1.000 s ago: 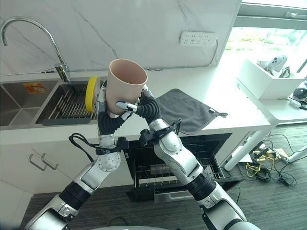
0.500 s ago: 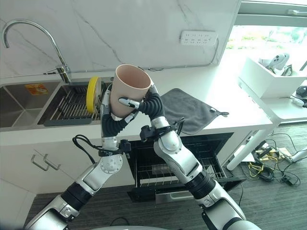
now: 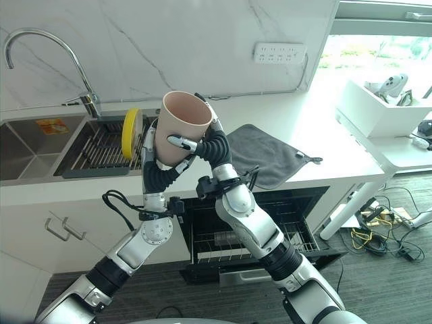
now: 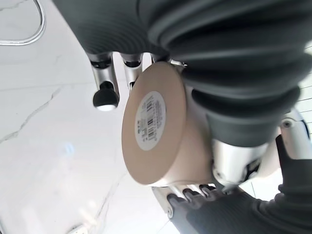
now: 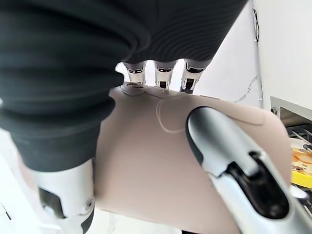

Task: Place the dishes in the dishwasher.

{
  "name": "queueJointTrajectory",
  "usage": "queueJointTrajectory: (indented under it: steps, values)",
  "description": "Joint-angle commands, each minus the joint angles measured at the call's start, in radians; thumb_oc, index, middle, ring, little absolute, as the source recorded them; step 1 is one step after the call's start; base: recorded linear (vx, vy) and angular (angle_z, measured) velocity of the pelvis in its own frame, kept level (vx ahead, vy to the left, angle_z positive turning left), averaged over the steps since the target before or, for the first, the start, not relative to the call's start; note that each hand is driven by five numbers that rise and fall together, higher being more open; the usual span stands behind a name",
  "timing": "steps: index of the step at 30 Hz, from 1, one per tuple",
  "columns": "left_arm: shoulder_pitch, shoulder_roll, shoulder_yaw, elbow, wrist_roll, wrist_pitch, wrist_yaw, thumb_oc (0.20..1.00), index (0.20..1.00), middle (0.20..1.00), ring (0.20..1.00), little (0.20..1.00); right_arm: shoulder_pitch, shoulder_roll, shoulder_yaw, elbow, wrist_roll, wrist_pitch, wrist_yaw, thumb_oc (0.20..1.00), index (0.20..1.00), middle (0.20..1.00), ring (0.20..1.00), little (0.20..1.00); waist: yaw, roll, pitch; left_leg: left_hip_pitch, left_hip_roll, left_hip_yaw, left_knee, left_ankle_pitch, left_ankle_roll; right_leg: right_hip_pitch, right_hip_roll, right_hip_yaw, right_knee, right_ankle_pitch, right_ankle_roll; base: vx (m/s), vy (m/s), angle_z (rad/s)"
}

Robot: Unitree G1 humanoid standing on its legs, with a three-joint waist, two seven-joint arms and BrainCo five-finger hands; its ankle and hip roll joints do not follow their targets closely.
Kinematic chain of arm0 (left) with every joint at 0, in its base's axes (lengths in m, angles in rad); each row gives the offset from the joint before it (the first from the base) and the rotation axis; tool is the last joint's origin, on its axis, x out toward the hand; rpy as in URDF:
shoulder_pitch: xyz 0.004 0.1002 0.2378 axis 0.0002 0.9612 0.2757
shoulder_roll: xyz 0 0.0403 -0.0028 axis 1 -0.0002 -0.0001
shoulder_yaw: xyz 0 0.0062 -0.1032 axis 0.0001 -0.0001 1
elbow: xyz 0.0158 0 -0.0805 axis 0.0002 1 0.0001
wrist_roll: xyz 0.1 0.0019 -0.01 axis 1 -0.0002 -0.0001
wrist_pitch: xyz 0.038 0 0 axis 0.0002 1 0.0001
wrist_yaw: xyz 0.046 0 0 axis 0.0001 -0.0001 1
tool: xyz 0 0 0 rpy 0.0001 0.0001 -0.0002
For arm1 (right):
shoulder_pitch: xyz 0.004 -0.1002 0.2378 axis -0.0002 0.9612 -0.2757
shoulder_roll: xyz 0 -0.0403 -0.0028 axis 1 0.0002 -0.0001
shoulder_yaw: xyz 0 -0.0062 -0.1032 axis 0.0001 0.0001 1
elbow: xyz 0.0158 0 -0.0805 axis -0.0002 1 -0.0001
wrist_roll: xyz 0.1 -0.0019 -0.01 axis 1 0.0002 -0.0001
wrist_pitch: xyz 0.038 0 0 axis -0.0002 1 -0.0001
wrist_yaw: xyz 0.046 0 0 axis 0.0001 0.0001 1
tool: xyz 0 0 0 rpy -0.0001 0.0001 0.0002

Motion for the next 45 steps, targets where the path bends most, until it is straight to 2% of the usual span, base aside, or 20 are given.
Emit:
queueJointTrajectory:
  steps: [1,2,3,4,9,26,27,28,32,34,39,40,45]
  values:
    - [-0.125,0.007,-0.057,0.037,0.061,-0.038,-0.004,0.200,0.200,0.200,0.200,0.200,-0.113,0.048,-0.015,-0.017,0.057,-0.055,0.056,1.000,1.000,1.000,1.000,1.000,0.025,-0.035,0.005,0.037,-0.043,0.026,0.002,-0.108,0.022,0.046,-0.005,0.096,0.007,-0.063,0.019,0.00,0.000,0.00]
    - [-0.124,0.007,-0.059,0.037,0.065,-0.038,-0.007,0.200,0.200,0.200,0.200,0.200,-0.114,0.050,-0.009,-0.017,0.057,-0.055,0.066,0.617,0.617,0.617,0.617,0.617,0.026,-0.037,0.004,0.037,-0.043,0.026,0.002,-0.108,0.022,0.045,-0.005,0.096,0.007,-0.063,0.018,0.00,0.000,0.00]
    - [-0.124,0.008,-0.061,0.037,0.068,-0.038,-0.008,0.200,0.200,0.200,0.200,0.200,-0.118,0.052,-0.004,-0.018,0.052,-0.057,0.070,0.294,0.294,0.294,0.294,0.294,0.026,-0.037,0.004,0.037,-0.043,0.026,0.002,-0.108,0.022,0.045,-0.003,0.096,0.007,-0.063,0.018,0.00,0.000,0.00]
    - [-0.125,0.008,-0.063,0.035,0.072,-0.038,-0.009,0.200,0.200,0.200,0.200,0.200,-0.120,0.053,0.000,-0.020,0.045,-0.060,0.074,0.200,0.200,0.200,0.200,0.200,0.027,-0.038,0.004,0.036,-0.044,0.026,0.002,-0.107,0.023,0.044,-0.003,0.097,0.007,-0.063,0.017,0.00,0.000,0.00]
    - [-0.136,0.017,-0.074,0.022,0.135,-0.043,-0.017,0.200,0.200,0.200,0.200,0.200,-0.123,0.056,0.007,-0.025,0.041,-0.068,0.099,0.200,0.200,0.200,0.200,0.200,0.027,-0.038,0.004,0.034,-0.045,0.026,0.002,-0.108,0.024,0.043,-0.003,0.097,0.007,-0.063,0.018,0.00,0.000,0.00]
    - [-0.144,0.032,-0.107,0.034,0.138,-0.015,-0.048,0.200,0.200,0.200,0.200,0.200,-0.134,0.041,0.012,-0.025,-0.009,-0.058,0.099,0.200,0.200,0.200,0.200,0.200,0.027,-0.037,0.008,0.034,-0.049,0.026,0.002,-0.109,0.027,0.040,-0.004,0.098,0.011,-0.063,0.020,0.00,0.000,0.00]
    - [-0.143,0.032,-0.110,0.038,0.122,0.000,-0.064,0.730,0.730,0.730,0.730,0.730,-0.132,0.040,0.011,-0.026,0.002,-0.072,0.078,0.200,0.200,0.200,0.200,0.200,0.026,-0.036,0.008,0.034,-0.049,0.027,0.002,-0.109,0.027,0.040,-0.004,0.098,0.011,-0.064,0.020,0.00,0.000,0.00]
    - [-0.138,0.033,-0.114,0.053,0.097,0.000,-0.071,1.000,1.000,1.000,1.000,1.000,-0.129,0.041,0.003,-0.022,0.023,-0.094,0.049,0.200,0.200,0.200,0.200,0.200,0.025,-0.034,0.008,0.036,-0.048,0.028,0.002,-0.108,0.027,0.041,-0.004,0.098,0.012,-0.063,0.020,0.00,0.000,0.00]
    - [-0.128,0.029,-0.116,0.069,0.079,-0.003,-0.076,1.000,1.000,1.000,1.000,1.000,-0.121,0.048,-0.015,-0.016,0.042,-0.128,-0.003,0.200,0.200,0.200,0.200,0.200,0.023,-0.032,0.009,0.036,-0.048,0.029,0.002,-0.107,0.027,0.041,-0.004,0.098,0.012,-0.063,0.020,0.00,0.000,0.00]
    - [-0.120,0.028,-0.110,0.078,0.098,-0.004,-0.051,1.000,1.000,1.000,1.000,1.000,-0.111,0.051,-0.048,-0.009,0.066,-0.173,-0.071,0.200,0.200,0.200,0.200,0.200,0.020,-0.029,0.011,0.036,-0.047,0.031,0.002,-0.107,0.027,0.040,-0.004,0.096,0.013,-0.062,0.020,0.00,0.000,0.00]
    - [-0.120,0.028,-0.104,0.094,0.107,-0.005,-0.030,1.000,1.000,1.000,1.000,1.000,-0.087,0.055,-0.104,-0.005,0.095,-0.245,-0.158,0.200,0.200,0.200,0.200,0.200,0.013,-0.024,0.014,0.036,-0.045,0.037,0.002,-0.105,0.028,0.040,-0.006,0.094,0.013,-0.060,0.020,0.00,0.000,0.00]
    - [-0.115,0.021,-0.098,0.128,0.119,-0.013,-0.007,1.000,1.000,1.000,1.000,1.000,-0.055,0.050,-0.164,-0.013,0.116,-0.301,-0.213,0.200,0.200,0.200,0.200,0.200,-0.001,-0.020,0.017,0.039,-0.041,0.045,0.002,-0.105,0.029,0.041,-0.007,0.097,0.014,-0.060,0.018,0.00,0.000,0.00]
    - [-0.106,0.026,-0.076,0.128,0.118,-0.007,-0.011,1.000,1.000,1.000,1.000,1.000,-0.012,0.044,-0.221,-0.013,0.108,-0.360,-0.237,0.200,0.200,0.200,0.200,0.200,-0.012,-0.016,0.016,0.042,-0.039,0.051,0.002,-0.103,0.029,0.042,-0.008,0.100,0.013,-0.057,0.019,0.00,0.000,0.00]
